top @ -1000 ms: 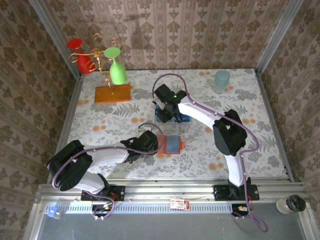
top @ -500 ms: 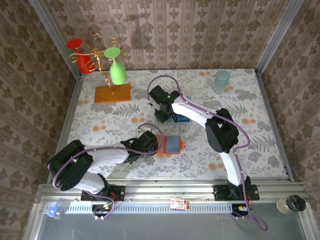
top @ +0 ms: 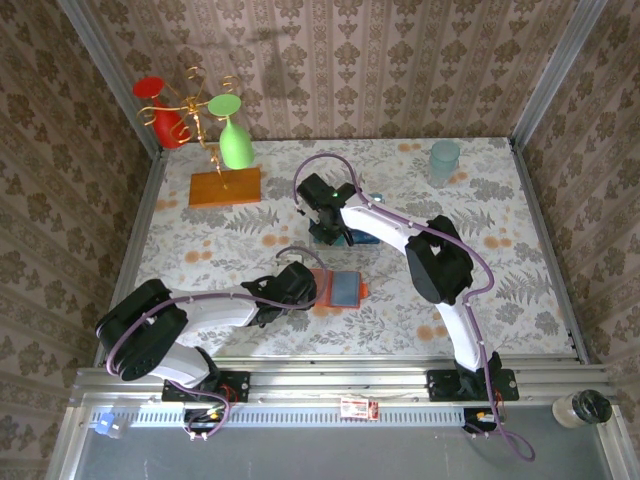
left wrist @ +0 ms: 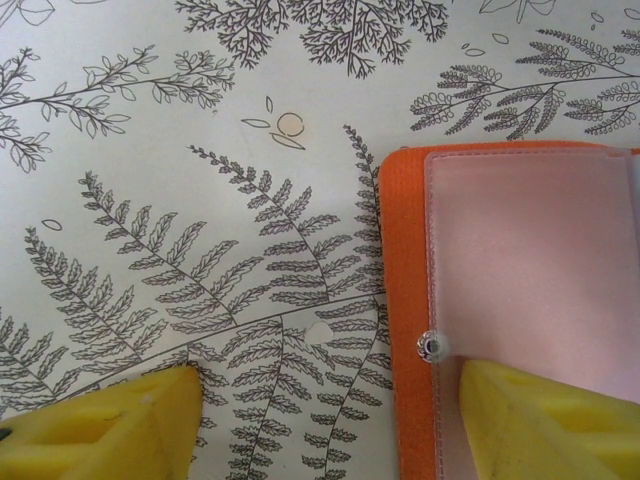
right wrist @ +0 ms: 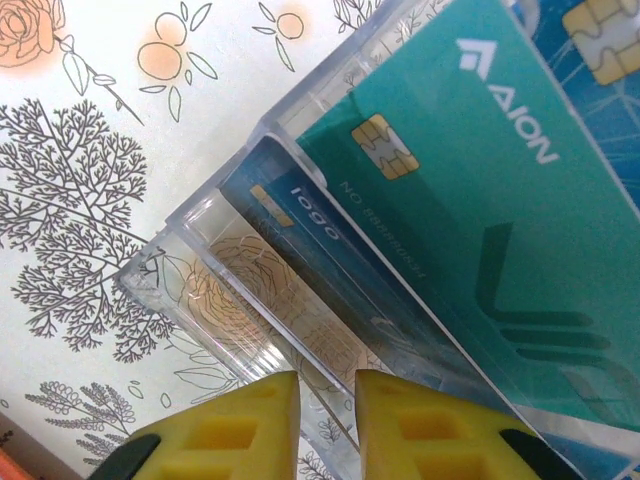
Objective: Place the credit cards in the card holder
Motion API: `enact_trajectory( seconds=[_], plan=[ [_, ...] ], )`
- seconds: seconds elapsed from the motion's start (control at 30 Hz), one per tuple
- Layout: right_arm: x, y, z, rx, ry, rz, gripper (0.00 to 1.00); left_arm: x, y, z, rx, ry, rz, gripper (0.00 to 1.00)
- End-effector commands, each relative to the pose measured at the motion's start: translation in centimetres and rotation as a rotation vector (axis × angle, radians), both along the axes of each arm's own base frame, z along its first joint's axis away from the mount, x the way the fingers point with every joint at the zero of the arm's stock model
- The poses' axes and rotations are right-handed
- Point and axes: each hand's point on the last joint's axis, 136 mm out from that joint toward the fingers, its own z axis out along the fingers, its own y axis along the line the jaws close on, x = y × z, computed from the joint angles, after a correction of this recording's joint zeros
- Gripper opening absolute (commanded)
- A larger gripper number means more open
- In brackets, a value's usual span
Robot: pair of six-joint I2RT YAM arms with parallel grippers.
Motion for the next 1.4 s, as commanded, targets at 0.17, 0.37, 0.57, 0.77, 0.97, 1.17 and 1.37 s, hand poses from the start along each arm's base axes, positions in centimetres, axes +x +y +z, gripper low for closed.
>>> enact_trajectory(
  seconds=[0.17,0.37,0.57,0.77,0.97,1.17,1.37],
  plan=[
    [-0.2,-1.5,-0.5,-0.092,0.006,0.012,0.05,-0.6,0.5,-0.9,0.007,0.018,0.011,0.70],
    [0.2,-2.8,0.1,-0.095,-0.004,-0.020,0.00,-0.6,0.5,-0.8,0.007,0.015,0.010,0.70],
    [0.0,-2.0,2.2,-0.042,-0.019,-0.003,0.00,-0.6,0.5,-0.8,0.005,0.015,0.011,0.70],
    [-0.5,0.0,7.0,0.101,-0.064,0.009,0.00,-0.6,0.7,-0.5,0.003,0.008,0.018,0.70],
    [-2.3,1.1,10.6,0.299,-0.050,-0.045,0.00,-0.8,1.3,-0.2,0.005,-0.003,0.037,0.70],
    [-5.9,1.6,10.5,0.565,0.039,-0.186,0.00,-1.2,2.0,0.1,0.004,-0.012,0.058,0.70],
    [-9.2,1.1,9.0,0.817,0.127,-0.351,0.00,-1.7,2.1,0.1,0.000,-0.011,0.055,0.70]
  ],
)
